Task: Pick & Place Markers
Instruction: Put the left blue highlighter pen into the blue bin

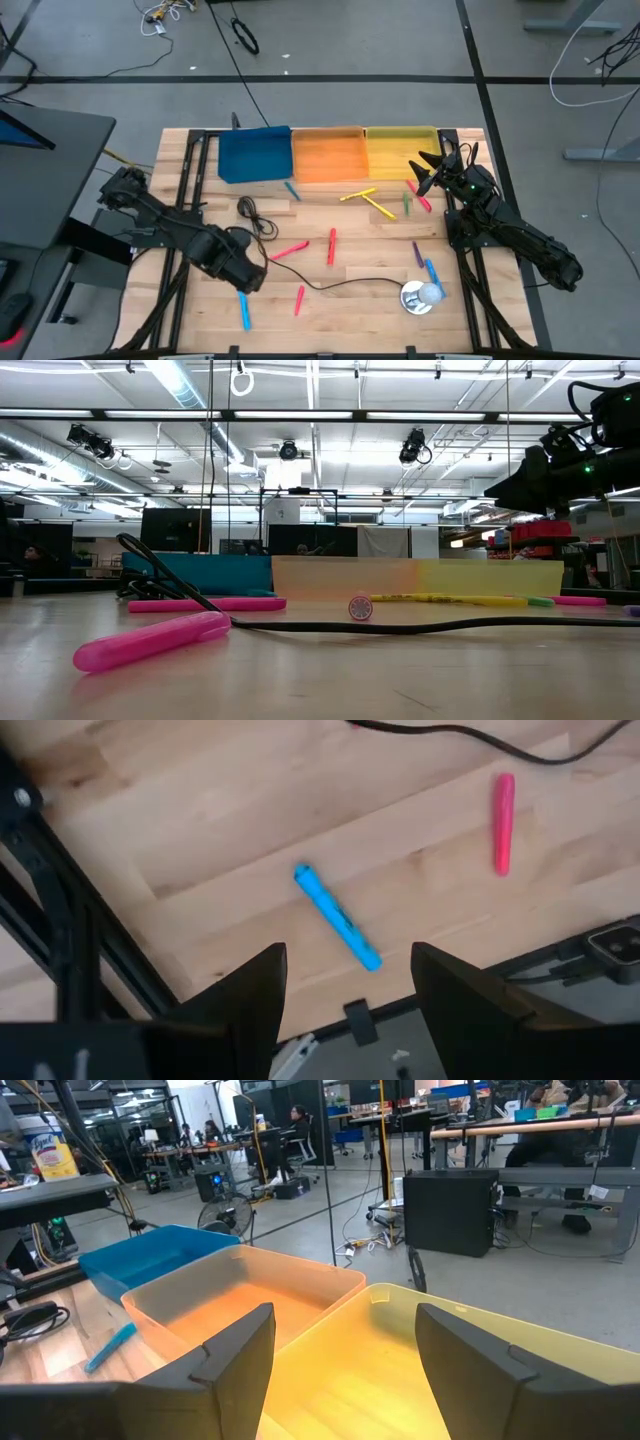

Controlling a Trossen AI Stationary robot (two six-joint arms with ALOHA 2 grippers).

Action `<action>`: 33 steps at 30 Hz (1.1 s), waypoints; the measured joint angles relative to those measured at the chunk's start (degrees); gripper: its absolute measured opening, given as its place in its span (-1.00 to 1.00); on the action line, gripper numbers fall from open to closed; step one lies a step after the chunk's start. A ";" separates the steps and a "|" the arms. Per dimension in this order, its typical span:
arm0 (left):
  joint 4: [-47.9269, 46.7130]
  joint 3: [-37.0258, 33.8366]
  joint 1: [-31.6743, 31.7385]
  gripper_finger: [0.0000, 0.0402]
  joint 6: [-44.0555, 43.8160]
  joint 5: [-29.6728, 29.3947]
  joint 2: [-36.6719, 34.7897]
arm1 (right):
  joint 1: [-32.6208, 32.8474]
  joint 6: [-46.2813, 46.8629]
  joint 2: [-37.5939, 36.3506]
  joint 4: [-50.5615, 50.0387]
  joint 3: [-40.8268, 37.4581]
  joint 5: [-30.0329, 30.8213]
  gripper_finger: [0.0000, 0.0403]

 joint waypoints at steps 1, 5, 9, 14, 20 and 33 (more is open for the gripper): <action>0.13 0.00 -0.51 0.11 -1.32 -0.35 0.00 | 0.00 0.00 0.01 0.02 0.00 -0.01 0.22; 0.23 0.00 -2.91 0.11 -7.44 -2.57 0.00 | 0.00 -0.02 0.01 0.02 0.00 0.01 0.22; 0.20 0.00 -5.48 0.08 -12.87 -3.14 0.00 | 0.00 0.00 0.01 0.01 0.00 0.00 0.22; 0.20 0.00 -7.77 -0.02 -17.52 -2.61 0.00 | 0.00 0.00 -0.01 0.01 0.00 0.01 0.22; 1.81 -0.02 -9.75 -0.13 -21.87 -0.42 0.03 | 0.00 0.00 0.00 0.01 0.00 0.00 0.22; 5.72 -0.04 -10.31 -0.17 -20.52 0.16 1.99 | 0.00 -0.01 0.00 0.00 0.00 0.01 0.22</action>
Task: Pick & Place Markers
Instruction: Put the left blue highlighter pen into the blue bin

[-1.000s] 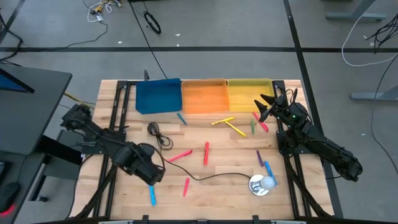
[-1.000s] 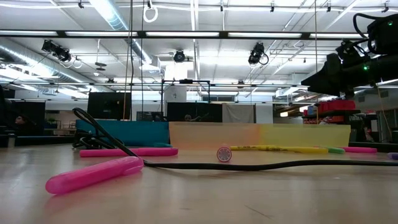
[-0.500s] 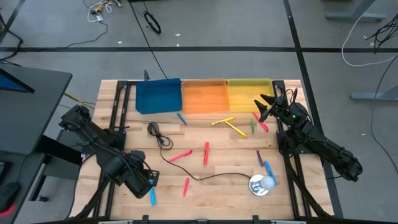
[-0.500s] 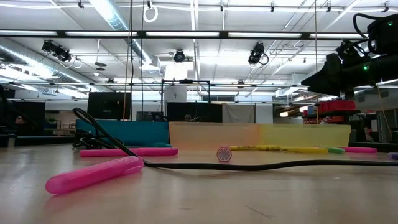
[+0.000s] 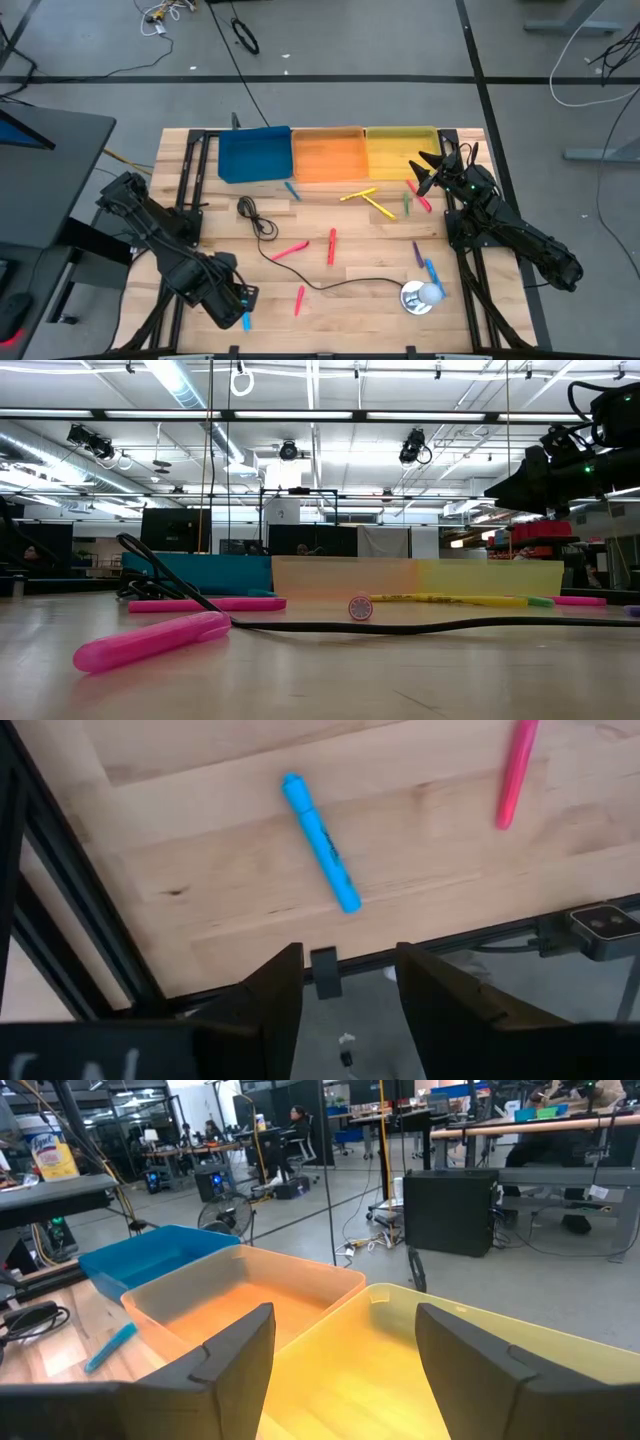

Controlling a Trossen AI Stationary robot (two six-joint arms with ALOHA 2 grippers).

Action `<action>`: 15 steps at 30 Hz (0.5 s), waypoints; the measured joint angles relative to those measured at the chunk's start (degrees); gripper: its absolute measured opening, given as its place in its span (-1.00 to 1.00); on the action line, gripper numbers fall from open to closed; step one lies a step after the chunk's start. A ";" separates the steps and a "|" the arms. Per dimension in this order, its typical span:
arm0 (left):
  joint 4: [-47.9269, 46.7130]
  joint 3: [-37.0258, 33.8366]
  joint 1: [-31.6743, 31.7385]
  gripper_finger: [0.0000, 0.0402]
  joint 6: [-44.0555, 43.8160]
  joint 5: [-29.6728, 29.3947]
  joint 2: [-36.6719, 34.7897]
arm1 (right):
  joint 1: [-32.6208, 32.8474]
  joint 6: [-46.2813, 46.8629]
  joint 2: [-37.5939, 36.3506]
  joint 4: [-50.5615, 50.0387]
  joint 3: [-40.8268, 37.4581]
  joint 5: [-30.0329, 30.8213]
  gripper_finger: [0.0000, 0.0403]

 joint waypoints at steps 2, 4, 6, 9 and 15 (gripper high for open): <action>-0.11 -0.01 0.25 -0.17 -0.05 -0.17 0.20 | 0.00 -0.01 0.01 0.00 0.00 0.01 0.22; -0.31 -0.01 0.97 -0.17 -0.11 -0.26 1.21 | 0.00 0.01 0.00 0.02 0.00 0.00 0.22; -0.19 -0.72 1.16 -0.17 -0.41 0.01 2.16 | 0.00 0.01 0.01 0.02 0.00 -0.01 0.22; -0.26 -1.53 1.14 -0.17 -2.54 1.42 3.15 | 0.00 0.01 -0.02 0.00 0.00 0.01 0.22; 0.19 -3.09 1.12 -0.17 -3.66 2.64 4.71 | 0.00 0.00 -0.02 0.02 0.00 0.01 0.22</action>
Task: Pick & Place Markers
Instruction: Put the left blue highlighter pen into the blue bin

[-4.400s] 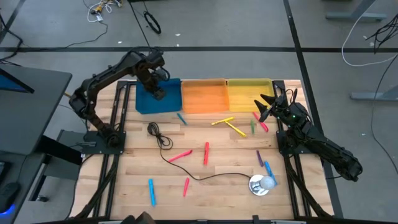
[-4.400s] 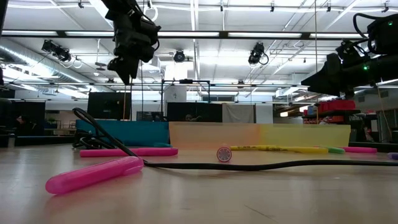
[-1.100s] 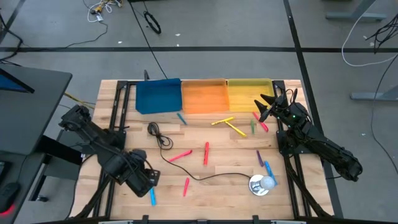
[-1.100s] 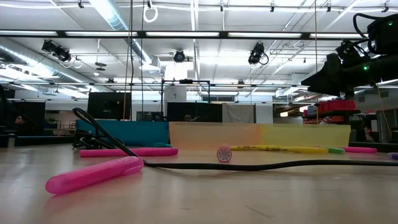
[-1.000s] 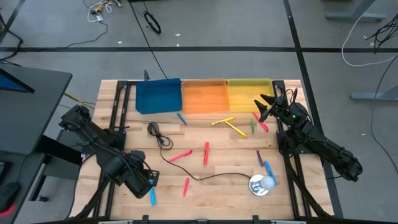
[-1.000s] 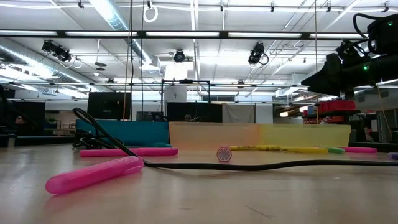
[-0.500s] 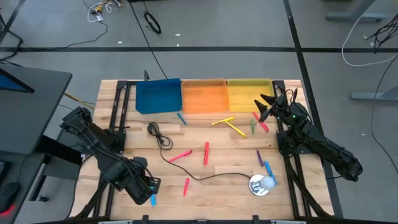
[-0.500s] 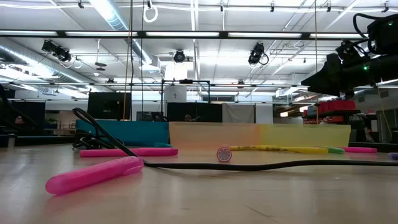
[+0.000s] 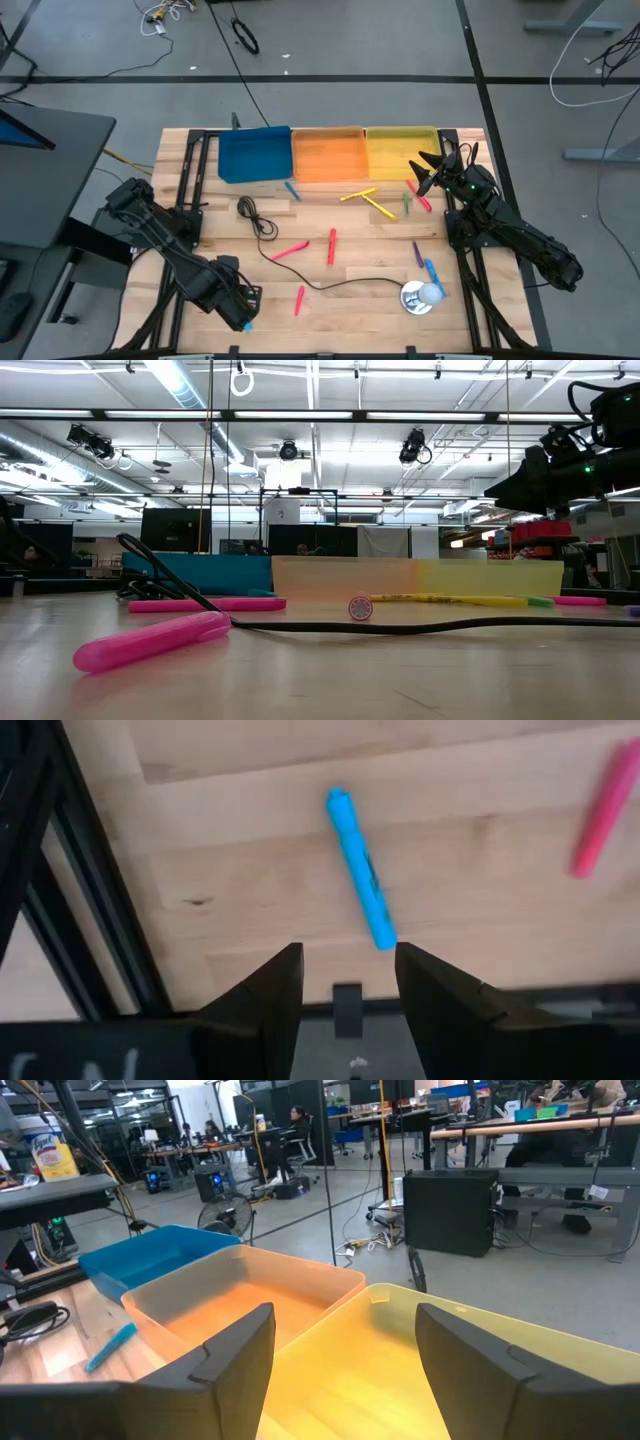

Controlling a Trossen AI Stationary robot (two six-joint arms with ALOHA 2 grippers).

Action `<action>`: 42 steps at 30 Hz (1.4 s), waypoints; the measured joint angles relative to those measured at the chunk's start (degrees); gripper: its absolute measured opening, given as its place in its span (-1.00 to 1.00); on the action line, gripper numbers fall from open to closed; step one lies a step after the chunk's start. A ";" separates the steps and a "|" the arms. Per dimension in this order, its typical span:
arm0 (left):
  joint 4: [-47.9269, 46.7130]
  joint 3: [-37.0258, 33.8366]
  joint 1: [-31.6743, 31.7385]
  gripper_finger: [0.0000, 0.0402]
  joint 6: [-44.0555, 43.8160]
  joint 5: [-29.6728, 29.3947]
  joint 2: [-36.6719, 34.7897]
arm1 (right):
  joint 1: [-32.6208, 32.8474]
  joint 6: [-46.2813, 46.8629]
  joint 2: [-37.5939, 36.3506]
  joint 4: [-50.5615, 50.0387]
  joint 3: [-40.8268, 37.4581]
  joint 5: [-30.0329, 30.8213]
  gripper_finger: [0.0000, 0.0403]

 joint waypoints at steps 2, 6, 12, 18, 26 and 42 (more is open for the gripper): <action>1.12 -0.89 0.02 -0.17 -0.37 -0.16 0.41 | 0.00 -0.01 0.02 -0.01 0.00 -0.01 0.22; 3.57 -2.32 0.08 -0.16 -0.59 -0.32 1.82 | 0.00 0.00 0.01 -0.01 0.00 -0.02 0.22; 7.77 -4.45 0.08 -0.16 -0.57 -0.91 2.76 | 0.00 0.00 0.02 -0.02 0.00 0.00 0.22; 14.06 -9.01 0.28 -0.16 -0.89 -0.96 2.76 | 0.00 -0.02 0.02 -0.02 0.00 0.00 0.22; 22.99 -15.51 0.28 -0.12 -2.26 -0.76 2.76 | 0.00 0.00 0.02 -0.02 0.00 -0.02 0.22; 30.53 -19.49 0.17 0.26 -3.59 1.44 8.07 | 0.00 0.00 0.00 0.00 0.00 0.00 0.22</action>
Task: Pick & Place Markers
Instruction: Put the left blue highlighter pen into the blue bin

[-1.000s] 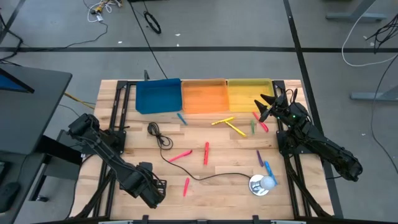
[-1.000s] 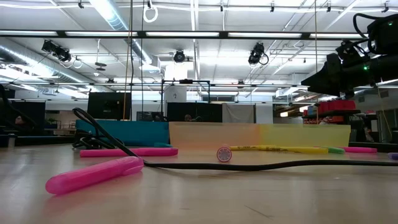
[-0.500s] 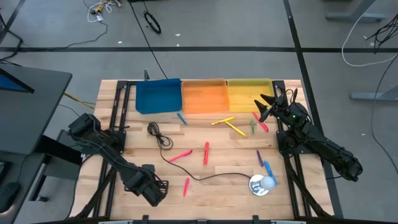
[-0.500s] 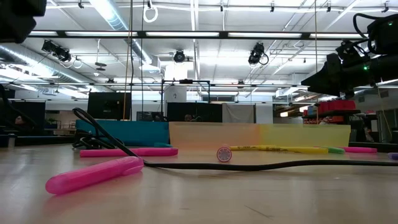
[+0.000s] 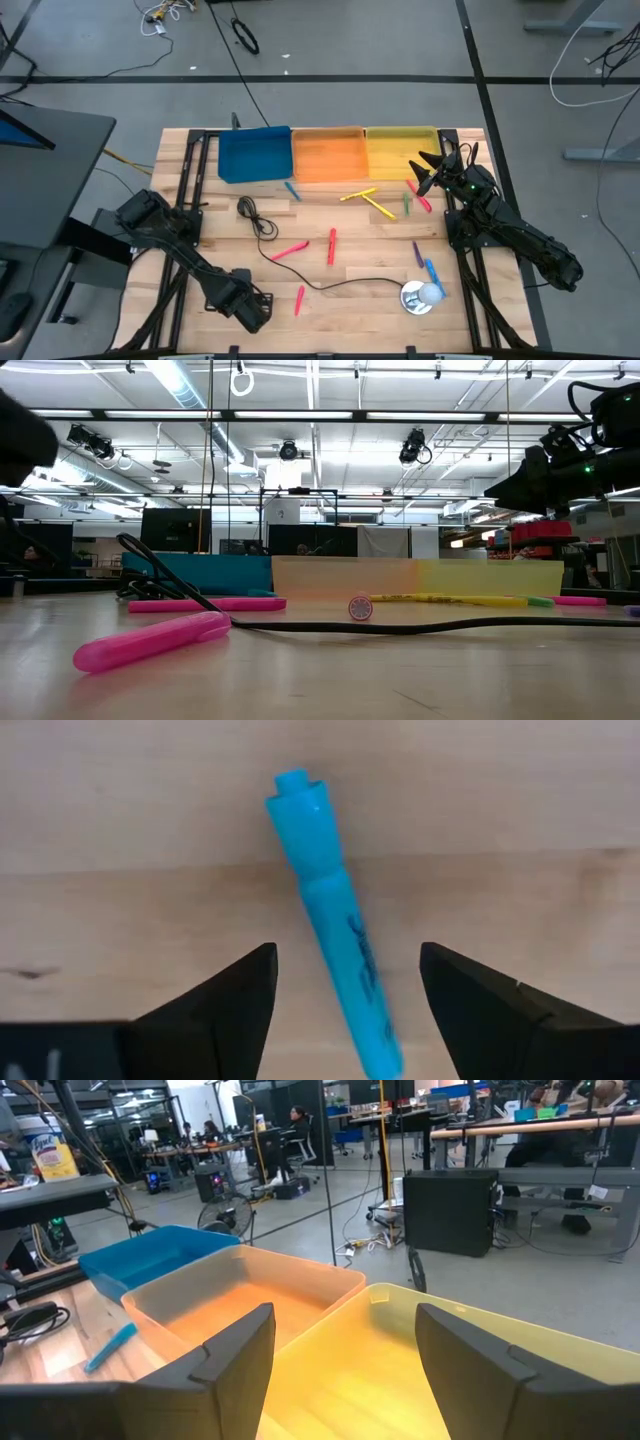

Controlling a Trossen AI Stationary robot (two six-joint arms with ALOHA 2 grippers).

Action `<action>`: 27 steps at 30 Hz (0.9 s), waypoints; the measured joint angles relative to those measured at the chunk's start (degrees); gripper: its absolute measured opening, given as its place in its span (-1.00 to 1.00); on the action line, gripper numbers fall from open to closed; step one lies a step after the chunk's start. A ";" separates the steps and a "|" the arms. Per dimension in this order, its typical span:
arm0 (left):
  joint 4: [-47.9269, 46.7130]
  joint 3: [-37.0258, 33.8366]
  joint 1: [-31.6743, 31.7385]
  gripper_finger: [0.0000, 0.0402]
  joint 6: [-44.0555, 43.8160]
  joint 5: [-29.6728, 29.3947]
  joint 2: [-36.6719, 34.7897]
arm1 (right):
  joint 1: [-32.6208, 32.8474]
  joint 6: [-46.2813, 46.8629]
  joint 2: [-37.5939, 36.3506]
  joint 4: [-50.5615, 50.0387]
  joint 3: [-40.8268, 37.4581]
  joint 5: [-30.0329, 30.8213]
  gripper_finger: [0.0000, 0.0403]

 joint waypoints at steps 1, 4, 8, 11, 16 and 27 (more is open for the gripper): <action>0.16 0.00 0.00 0.27 0.00 0.16 0.45 | 0.00 0.00 0.00 -0.02 0.00 0.00 0.22; 0.51 0.00 0.01 0.27 0.00 0.17 1.59 | 0.00 0.00 0.02 -0.01 0.00 0.00 0.22; 1.02 0.02 0.11 0.27 0.23 -0.81 1.84 | 0.00 -0.02 0.01 -0.01 0.00 0.00 0.22; 1.67 0.02 0.38 0.27 0.52 -1.60 1.85 | 0.00 -0.01 0.02 -0.01 0.00 0.00 0.22; 2.39 0.02 0.44 0.21 2.04 -2.05 1.86 | 0.00 -0.01 0.02 -0.02 0.00 0.00 0.22; 3.51 -0.09 0.44 -0.45 3.15 -2.03 1.86 | 0.00 0.00 0.02 -0.01 0.00 -0.01 0.22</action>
